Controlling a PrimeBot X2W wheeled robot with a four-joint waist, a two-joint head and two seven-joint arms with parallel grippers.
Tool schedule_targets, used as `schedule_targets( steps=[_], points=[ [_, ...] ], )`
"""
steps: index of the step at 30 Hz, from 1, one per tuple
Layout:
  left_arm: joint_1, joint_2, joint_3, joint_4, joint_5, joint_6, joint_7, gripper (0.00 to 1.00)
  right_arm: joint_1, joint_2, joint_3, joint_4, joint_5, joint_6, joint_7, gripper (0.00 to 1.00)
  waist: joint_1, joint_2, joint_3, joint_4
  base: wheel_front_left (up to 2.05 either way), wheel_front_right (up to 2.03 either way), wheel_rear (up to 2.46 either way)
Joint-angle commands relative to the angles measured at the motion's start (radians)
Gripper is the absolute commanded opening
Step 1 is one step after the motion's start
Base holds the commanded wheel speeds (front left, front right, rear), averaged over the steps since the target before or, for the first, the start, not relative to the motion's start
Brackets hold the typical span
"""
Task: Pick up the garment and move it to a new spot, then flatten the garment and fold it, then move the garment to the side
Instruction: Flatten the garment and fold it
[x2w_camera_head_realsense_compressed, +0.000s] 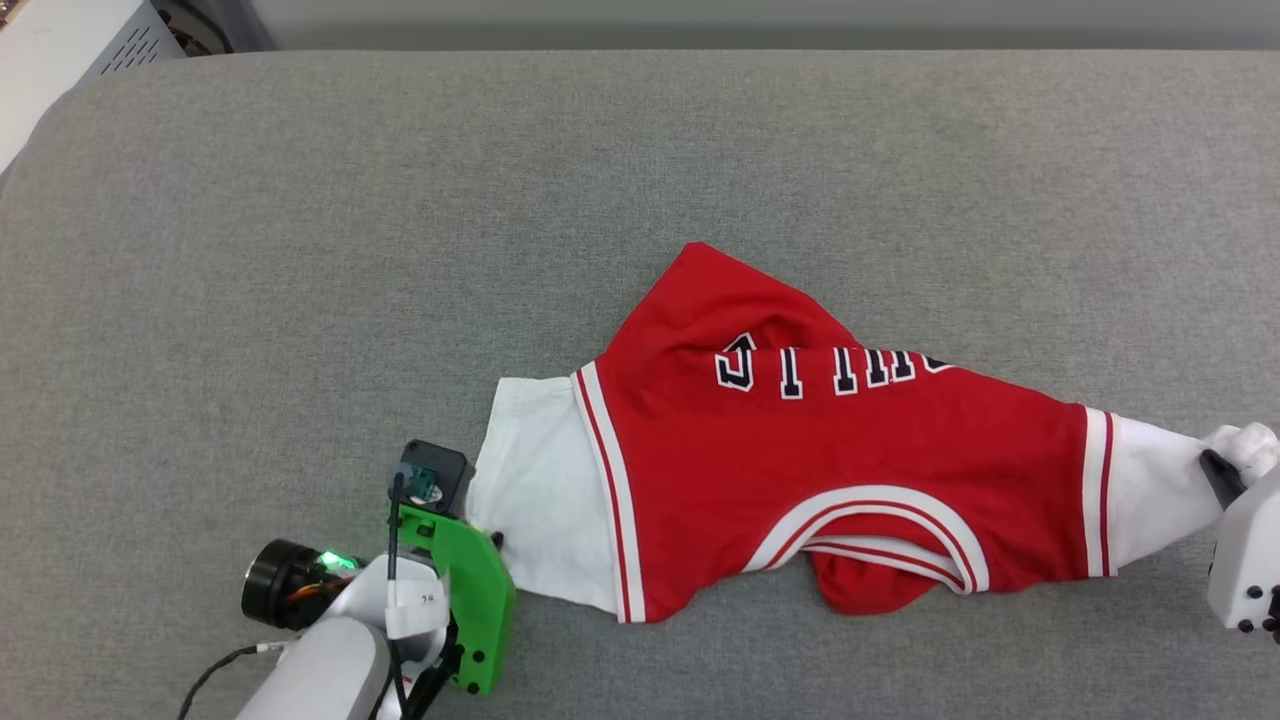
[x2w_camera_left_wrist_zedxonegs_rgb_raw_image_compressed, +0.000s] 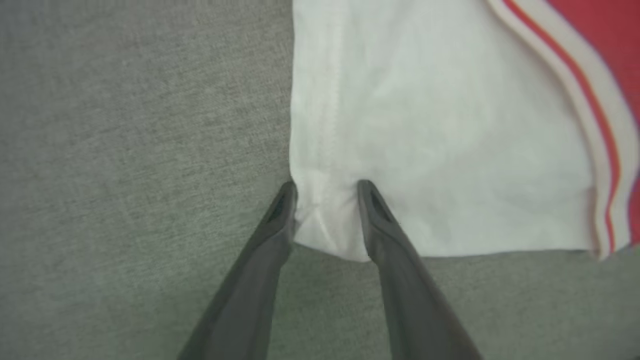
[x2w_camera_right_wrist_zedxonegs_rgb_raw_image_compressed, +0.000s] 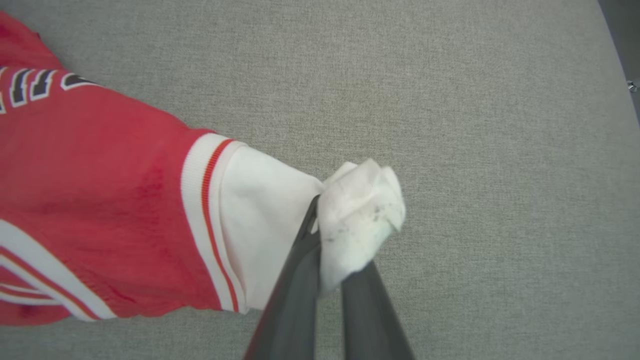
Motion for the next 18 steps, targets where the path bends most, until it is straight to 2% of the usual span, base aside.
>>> schedule_targets(
  steps=[1,4,10,18],
  points=[
    [0.024,-0.028,-0.033,0.036,-0.014,-0.02,0.018,0.0,-0.019,-0.005,0.002,0.005,0.004,-0.001,-0.011,0.0,0.0,0.0115,-0.008,0.001,0.0,0.0,0.0],
    [0.025,-0.042,-0.016,0.018,-0.041,-0.028,-0.022,0.0,-0.018,-0.01,-0.004,0.016,0.007,-0.001,-0.021,0.0,0.0,0.0115,-0.031,0.008,0.0,0.0,0.0],
    [0.028,-0.029,0.049,-0.089,-0.078,-0.029,-0.115,0.0,-0.022,-0.029,-0.021,0.033,0.025,-0.001,-0.028,0.0,0.0,0.0115,-0.092,0.023,0.0,0.0,0.0],
    [0.033,0.036,0.146,-0.317,-0.131,-0.011,-0.105,0.0,-0.075,-0.088,-0.05,0.046,0.052,-0.001,-0.016,0.0,0.0,0.0115,-0.19,0.036,0.0,0.0,0.0]
  ],
)
